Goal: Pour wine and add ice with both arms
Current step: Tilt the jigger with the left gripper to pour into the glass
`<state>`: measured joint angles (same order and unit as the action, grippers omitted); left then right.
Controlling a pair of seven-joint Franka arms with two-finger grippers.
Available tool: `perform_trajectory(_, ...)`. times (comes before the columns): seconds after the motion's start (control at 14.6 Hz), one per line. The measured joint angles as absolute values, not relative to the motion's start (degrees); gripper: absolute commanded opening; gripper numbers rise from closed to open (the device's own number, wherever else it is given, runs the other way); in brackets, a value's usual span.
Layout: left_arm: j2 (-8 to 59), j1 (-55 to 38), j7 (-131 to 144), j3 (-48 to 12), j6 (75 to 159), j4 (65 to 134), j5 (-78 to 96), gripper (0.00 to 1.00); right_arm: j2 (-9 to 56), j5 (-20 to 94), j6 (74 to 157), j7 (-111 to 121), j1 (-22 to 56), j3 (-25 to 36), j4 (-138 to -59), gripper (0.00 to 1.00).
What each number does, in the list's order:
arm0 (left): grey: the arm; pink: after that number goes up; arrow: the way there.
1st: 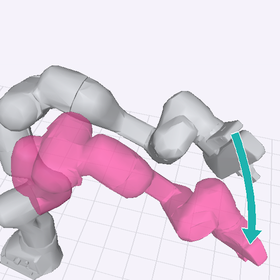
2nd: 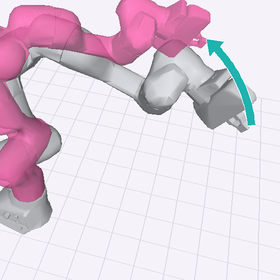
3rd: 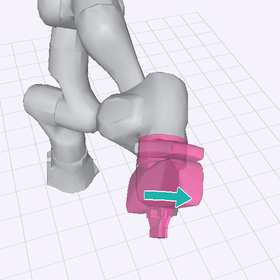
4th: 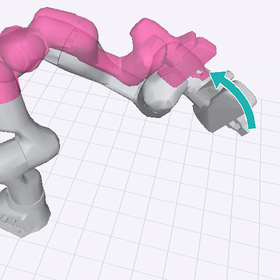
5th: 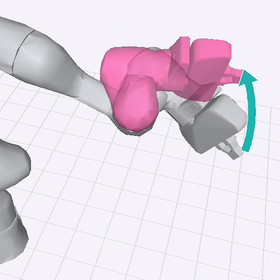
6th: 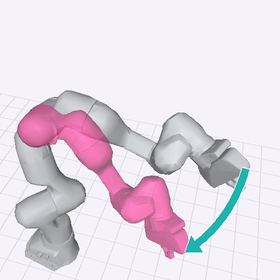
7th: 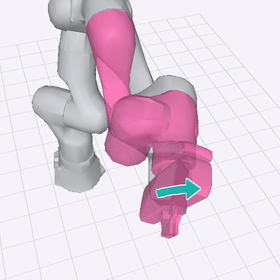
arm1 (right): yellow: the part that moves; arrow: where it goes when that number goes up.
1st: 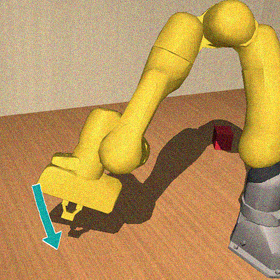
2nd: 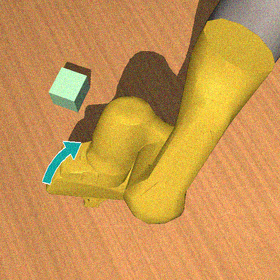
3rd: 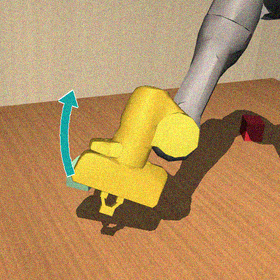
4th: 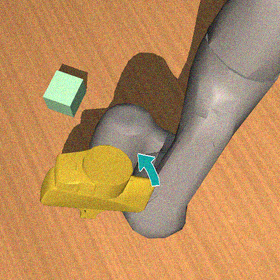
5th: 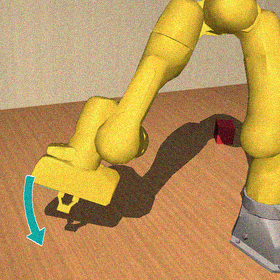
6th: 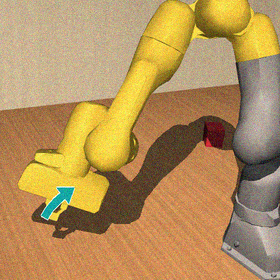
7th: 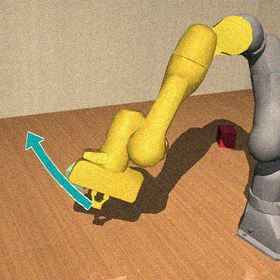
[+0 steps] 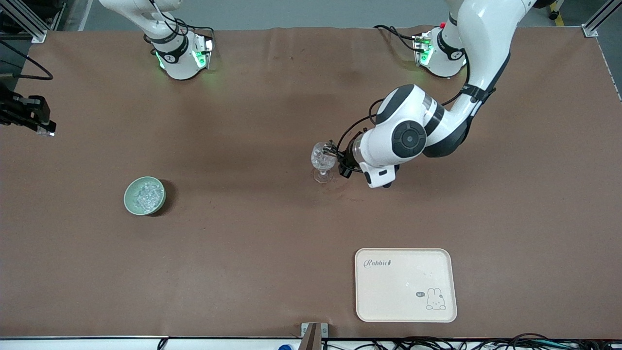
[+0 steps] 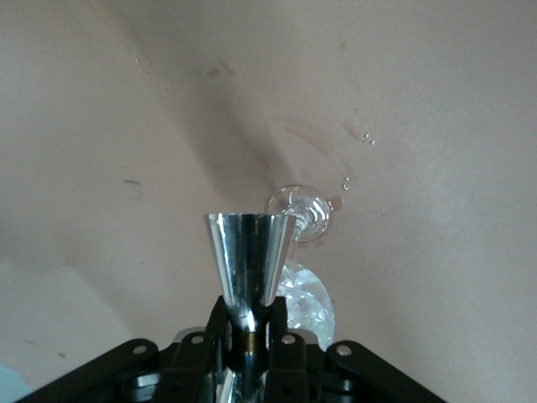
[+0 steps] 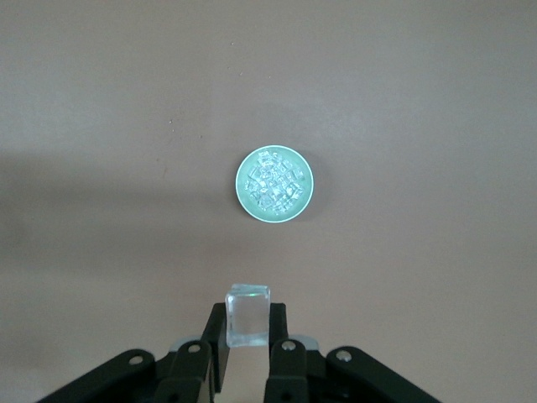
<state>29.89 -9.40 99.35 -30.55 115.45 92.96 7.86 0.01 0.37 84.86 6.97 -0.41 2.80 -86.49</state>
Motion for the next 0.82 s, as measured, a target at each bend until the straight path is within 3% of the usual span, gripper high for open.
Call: perform_trajectory(0.82, 28.8, -12.0, 105.9, -30.6, 115.5, 92.7, -0.7, 0.0, 0.0, 0.4, 84.8, 7.0, -0.4, 2.8, -86.5, 0.06)
